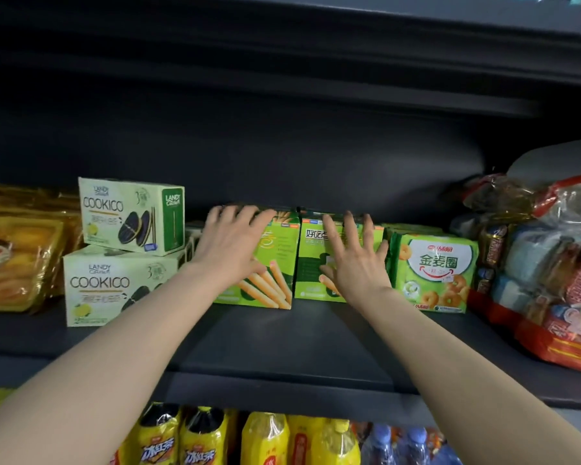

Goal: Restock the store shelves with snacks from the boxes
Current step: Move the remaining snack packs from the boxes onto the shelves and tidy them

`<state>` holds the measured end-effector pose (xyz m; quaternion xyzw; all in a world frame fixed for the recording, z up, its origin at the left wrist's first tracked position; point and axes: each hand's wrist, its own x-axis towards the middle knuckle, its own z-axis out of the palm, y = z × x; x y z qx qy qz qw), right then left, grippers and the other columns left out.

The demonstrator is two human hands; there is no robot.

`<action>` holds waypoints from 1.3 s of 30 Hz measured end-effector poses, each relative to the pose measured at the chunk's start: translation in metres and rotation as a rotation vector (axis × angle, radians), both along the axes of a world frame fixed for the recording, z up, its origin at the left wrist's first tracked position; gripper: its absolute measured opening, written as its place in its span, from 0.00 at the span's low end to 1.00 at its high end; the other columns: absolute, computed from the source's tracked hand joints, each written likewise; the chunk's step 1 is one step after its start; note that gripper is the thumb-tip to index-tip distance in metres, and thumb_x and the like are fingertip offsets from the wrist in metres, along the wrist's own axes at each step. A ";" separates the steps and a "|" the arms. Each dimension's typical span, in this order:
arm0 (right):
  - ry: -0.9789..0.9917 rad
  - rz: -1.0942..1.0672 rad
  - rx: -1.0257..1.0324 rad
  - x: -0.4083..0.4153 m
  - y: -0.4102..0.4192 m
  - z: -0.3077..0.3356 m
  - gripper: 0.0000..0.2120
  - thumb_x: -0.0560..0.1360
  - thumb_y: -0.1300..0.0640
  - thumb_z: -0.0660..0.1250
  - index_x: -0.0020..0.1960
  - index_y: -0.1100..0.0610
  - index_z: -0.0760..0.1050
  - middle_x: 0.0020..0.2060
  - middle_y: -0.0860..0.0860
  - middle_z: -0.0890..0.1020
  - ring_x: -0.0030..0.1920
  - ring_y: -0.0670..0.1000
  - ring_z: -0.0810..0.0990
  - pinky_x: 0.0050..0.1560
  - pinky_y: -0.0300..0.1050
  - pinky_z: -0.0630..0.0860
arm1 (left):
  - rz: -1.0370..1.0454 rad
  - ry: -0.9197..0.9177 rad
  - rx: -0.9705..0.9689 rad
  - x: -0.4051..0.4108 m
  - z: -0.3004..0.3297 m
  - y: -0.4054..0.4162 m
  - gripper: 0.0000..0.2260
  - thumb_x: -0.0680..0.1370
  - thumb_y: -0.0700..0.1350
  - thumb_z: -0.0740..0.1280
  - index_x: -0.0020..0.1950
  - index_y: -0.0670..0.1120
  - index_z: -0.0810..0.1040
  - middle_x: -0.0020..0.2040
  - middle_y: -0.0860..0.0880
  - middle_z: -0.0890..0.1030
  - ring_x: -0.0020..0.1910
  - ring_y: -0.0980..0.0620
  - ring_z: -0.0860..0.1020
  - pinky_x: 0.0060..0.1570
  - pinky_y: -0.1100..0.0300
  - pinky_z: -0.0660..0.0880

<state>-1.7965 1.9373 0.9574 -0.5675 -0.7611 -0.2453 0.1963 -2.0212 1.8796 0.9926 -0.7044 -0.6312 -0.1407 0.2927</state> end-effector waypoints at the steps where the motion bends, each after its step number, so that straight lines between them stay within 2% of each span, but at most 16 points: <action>1: -0.005 -0.006 -0.026 -0.001 0.001 0.002 0.46 0.78 0.40 0.64 0.79 0.46 0.32 0.80 0.55 0.44 0.78 0.66 0.41 0.70 0.74 0.59 | -0.003 -0.007 0.017 0.001 0.000 0.002 0.47 0.68 0.64 0.74 0.79 0.54 0.51 0.76 0.48 0.62 0.74 0.42 0.62 0.75 0.43 0.54; 5: -0.021 -0.014 -0.123 0.001 -0.012 0.019 0.45 0.79 0.44 0.65 0.79 0.44 0.32 0.80 0.52 0.43 0.79 0.64 0.40 0.71 0.74 0.56 | 0.020 -0.043 0.038 0.009 -0.004 -0.006 0.49 0.71 0.58 0.75 0.81 0.51 0.47 0.80 0.43 0.53 0.79 0.38 0.49 0.78 0.44 0.45; 7: -0.054 -0.028 -0.109 0.002 -0.023 0.028 0.44 0.79 0.47 0.65 0.80 0.44 0.35 0.81 0.52 0.45 0.79 0.64 0.42 0.71 0.74 0.54 | -0.017 -0.032 0.130 0.013 -0.009 -0.019 0.46 0.73 0.50 0.75 0.81 0.48 0.49 0.80 0.41 0.53 0.79 0.38 0.49 0.77 0.46 0.43; 9: -0.056 -0.043 -0.007 0.001 -0.033 0.037 0.42 0.77 0.54 0.64 0.81 0.46 0.40 0.80 0.55 0.50 0.79 0.64 0.45 0.72 0.73 0.55 | -0.073 -0.032 0.240 0.013 -0.010 -0.035 0.42 0.73 0.45 0.75 0.80 0.45 0.55 0.79 0.40 0.56 0.79 0.39 0.51 0.77 0.47 0.44; 12: -0.026 -0.001 0.207 -0.006 -0.047 0.043 0.40 0.75 0.61 0.63 0.81 0.51 0.48 0.76 0.60 0.60 0.78 0.66 0.52 0.71 0.71 0.58 | -0.123 -0.043 0.362 0.002 -0.005 -0.061 0.39 0.73 0.47 0.75 0.79 0.44 0.59 0.79 0.40 0.59 0.79 0.40 0.53 0.78 0.47 0.48; 16: 0.014 0.193 0.406 -0.028 -0.072 0.047 0.36 0.74 0.62 0.66 0.79 0.53 0.57 0.73 0.62 0.66 0.76 0.67 0.59 0.68 0.69 0.63 | -0.093 -0.138 0.425 -0.028 0.003 -0.097 0.41 0.75 0.53 0.72 0.80 0.44 0.54 0.79 0.42 0.55 0.80 0.42 0.50 0.78 0.49 0.46; 19: -0.010 0.330 0.418 -0.055 -0.093 0.041 0.35 0.75 0.59 0.67 0.79 0.53 0.59 0.74 0.61 0.65 0.76 0.66 0.60 0.69 0.67 0.64 | -0.011 -0.206 0.389 -0.062 -0.001 -0.118 0.45 0.74 0.57 0.72 0.81 0.43 0.50 0.80 0.42 0.53 0.80 0.44 0.49 0.78 0.49 0.47; 21: -0.032 0.435 0.400 -0.075 -0.103 0.032 0.35 0.73 0.57 0.70 0.77 0.53 0.62 0.73 0.61 0.67 0.74 0.65 0.64 0.67 0.65 0.68 | 0.054 -0.214 0.353 -0.085 -0.011 -0.130 0.47 0.72 0.59 0.73 0.80 0.42 0.50 0.80 0.41 0.54 0.79 0.43 0.51 0.77 0.47 0.51; 25: -0.069 0.587 0.307 -0.115 -0.117 0.008 0.33 0.71 0.56 0.75 0.74 0.52 0.67 0.67 0.59 0.73 0.66 0.62 0.72 0.57 0.59 0.77 | 0.144 -0.275 0.241 -0.121 -0.037 -0.145 0.50 0.69 0.60 0.75 0.80 0.41 0.52 0.79 0.40 0.56 0.77 0.41 0.58 0.75 0.47 0.60; 28: -0.119 0.650 0.235 -0.145 -0.120 -0.007 0.32 0.69 0.56 0.76 0.71 0.53 0.70 0.66 0.59 0.74 0.64 0.62 0.74 0.50 0.58 0.81 | 0.157 -0.207 0.128 -0.140 -0.051 -0.145 0.47 0.70 0.60 0.74 0.80 0.42 0.54 0.79 0.42 0.58 0.76 0.42 0.62 0.71 0.48 0.65; 31: -0.158 0.637 0.211 -0.173 -0.120 -0.016 0.33 0.67 0.57 0.78 0.70 0.52 0.71 0.65 0.59 0.74 0.62 0.62 0.75 0.46 0.56 0.81 | 0.121 -0.170 0.077 -0.154 -0.060 -0.139 0.44 0.70 0.51 0.78 0.79 0.43 0.59 0.77 0.42 0.63 0.75 0.43 0.65 0.67 0.50 0.70; 35: -0.184 0.501 0.160 -0.200 -0.126 -0.019 0.36 0.61 0.61 0.81 0.66 0.52 0.73 0.64 0.57 0.74 0.60 0.61 0.75 0.40 0.51 0.81 | 0.023 -0.247 0.073 -0.172 -0.062 -0.126 0.41 0.69 0.43 0.79 0.77 0.46 0.62 0.75 0.46 0.64 0.72 0.46 0.67 0.61 0.51 0.75; 37: -0.168 0.453 0.141 -0.208 -0.130 -0.021 0.34 0.60 0.66 0.79 0.64 0.53 0.75 0.65 0.58 0.74 0.63 0.63 0.74 0.36 0.47 0.81 | -0.019 -0.255 0.071 -0.179 -0.062 -0.117 0.40 0.68 0.40 0.78 0.76 0.46 0.63 0.74 0.46 0.65 0.71 0.46 0.68 0.62 0.51 0.74; 39: -0.140 0.438 0.092 -0.213 -0.136 -0.021 0.34 0.65 0.71 0.74 0.69 0.55 0.73 0.70 0.59 0.69 0.69 0.65 0.68 0.42 0.49 0.82 | -0.043 -0.260 0.071 -0.185 -0.063 -0.108 0.40 0.68 0.39 0.78 0.76 0.46 0.63 0.73 0.47 0.65 0.70 0.46 0.69 0.62 0.51 0.74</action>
